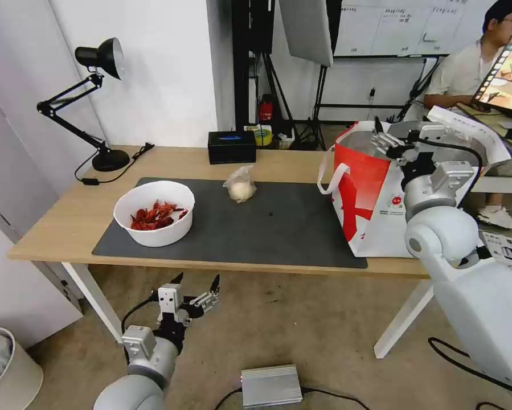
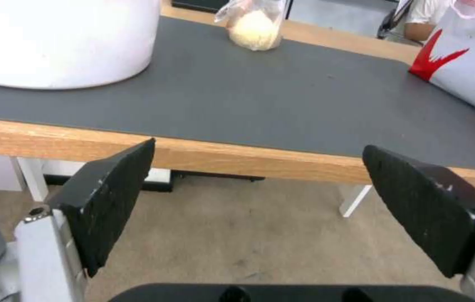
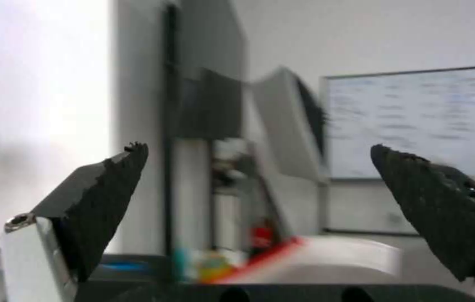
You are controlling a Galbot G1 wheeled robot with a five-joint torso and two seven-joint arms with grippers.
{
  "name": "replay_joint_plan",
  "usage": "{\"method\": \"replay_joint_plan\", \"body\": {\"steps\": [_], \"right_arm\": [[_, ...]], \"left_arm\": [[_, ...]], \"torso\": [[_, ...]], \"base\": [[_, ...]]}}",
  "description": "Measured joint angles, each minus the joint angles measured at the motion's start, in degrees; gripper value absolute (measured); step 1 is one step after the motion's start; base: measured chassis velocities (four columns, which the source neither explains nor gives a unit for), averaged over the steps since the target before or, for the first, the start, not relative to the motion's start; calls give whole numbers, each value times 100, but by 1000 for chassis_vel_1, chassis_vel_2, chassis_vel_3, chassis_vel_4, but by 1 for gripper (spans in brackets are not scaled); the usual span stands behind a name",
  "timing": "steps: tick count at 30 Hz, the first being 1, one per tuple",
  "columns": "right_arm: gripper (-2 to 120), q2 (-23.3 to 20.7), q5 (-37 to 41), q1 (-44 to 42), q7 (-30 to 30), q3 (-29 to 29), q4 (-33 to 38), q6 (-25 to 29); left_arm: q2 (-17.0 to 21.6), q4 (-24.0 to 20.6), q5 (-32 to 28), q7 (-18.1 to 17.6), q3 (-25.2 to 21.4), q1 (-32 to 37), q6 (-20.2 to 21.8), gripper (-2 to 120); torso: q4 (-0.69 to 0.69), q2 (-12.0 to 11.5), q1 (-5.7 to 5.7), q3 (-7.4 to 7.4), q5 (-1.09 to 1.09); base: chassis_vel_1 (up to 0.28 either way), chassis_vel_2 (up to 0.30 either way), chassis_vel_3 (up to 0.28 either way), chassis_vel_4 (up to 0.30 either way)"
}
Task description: Pick up the trash from the table and place it into the takeout bag.
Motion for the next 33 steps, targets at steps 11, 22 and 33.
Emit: {"method": "replay_joint_plan", "body": {"steps": [11,22,33], "right_arm": [[100,-258,342,-667,-916,-152,573,163],[100,-324,-277,-2304,-956,-145,963,-186],[100,-201,-533,-3458,-5,-98,1372,-739]], "left_arm": [[6,-31,5,61,-59,5,-14,100],[152,50,-3,143,-181,-70,-46,100],[279,86,-87,133,-285,-173,-49,100]], "torso": [[0,1,0,0,0],[0,1,0,-1,1],[0,1,0,-1,0]], "base": [[0,0,0,0],[0,0,0,0],[0,0,0,0]]}}
